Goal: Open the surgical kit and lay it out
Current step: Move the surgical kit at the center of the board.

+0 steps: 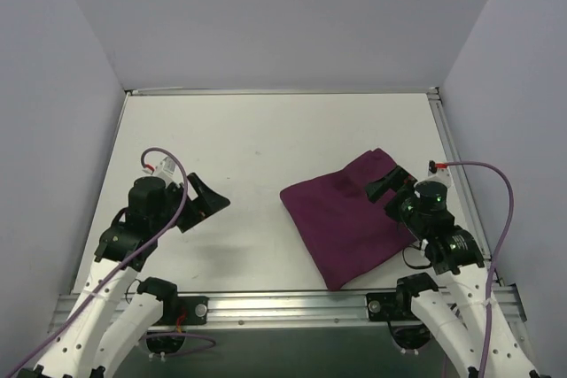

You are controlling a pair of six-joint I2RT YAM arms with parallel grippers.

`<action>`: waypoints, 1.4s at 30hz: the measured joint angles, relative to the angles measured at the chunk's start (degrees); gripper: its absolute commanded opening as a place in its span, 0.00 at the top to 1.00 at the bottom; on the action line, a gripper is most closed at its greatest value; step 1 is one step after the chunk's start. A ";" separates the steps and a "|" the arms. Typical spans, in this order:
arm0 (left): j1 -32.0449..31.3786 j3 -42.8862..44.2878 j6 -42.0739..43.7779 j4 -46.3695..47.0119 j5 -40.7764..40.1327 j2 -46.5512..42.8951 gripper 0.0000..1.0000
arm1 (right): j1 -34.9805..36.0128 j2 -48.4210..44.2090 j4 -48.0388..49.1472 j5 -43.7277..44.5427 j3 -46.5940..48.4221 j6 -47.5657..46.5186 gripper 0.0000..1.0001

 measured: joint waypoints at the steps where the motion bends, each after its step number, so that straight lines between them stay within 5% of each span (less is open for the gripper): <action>1: -0.11 0.76 0.50 -0.37 0.00 0.94 0.06 | 0.00 0.72 -2.05 1.62 -0.22 0.28 0.00; 4: -0.55 1.88 1.51 -0.22 0.39 3.13 0.05 | 0.00 1.42 -5.92 6.75 -0.28 1.53 0.04; 10: -1.81 1.88 1.81 -0.24 1.46 3.45 0.04 | 0.00 3.61 -11.87 19.47 2.91 5.70 0.27; 11: -2.01 1.88 1.92 -0.26 1.49 3.52 0.03 | 0.00 5.62 -13.05 22.14 4.13 7.06 0.42; 14: -2.45 1.88 2.01 -0.26 1.92 4.07 0.03 | -0.04 12.92 -17.90 29.51 7.43 12.50 0.63; 21: -3.06 1.88 2.03 -0.22 3.96 4.50 0.02 | -2.80 18.97 -25.18 40.13 8.13 22.23 0.88; 33: -3.08 4.07 3.54 0.20 6.56 5.07 0.01 | -8.92 30.14 -25.97 41.92 4.83 30.84 0.90; 42: -3.08 4.28 4.04 0.24 6.82 8.20 0.03 | -9.01 30.14 -23.41 40.81 2.16 32.59 0.92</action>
